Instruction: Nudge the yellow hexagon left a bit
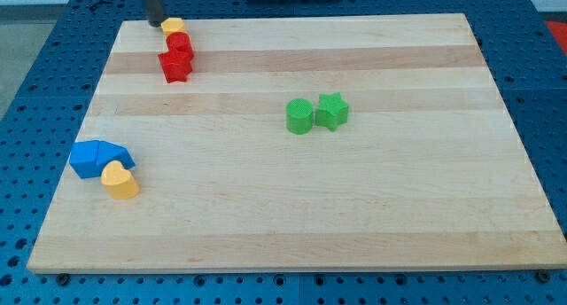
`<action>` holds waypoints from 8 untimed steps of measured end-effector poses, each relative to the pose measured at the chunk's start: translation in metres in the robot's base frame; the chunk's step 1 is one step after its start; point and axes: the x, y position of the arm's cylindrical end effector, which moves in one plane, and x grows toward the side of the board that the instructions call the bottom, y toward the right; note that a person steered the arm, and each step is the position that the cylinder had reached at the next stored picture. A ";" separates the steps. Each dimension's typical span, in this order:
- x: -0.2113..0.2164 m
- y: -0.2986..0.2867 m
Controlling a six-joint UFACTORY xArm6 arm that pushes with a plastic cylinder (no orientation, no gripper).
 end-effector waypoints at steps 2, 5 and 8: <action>0.014 0.008; 0.024 0.028; 0.024 0.030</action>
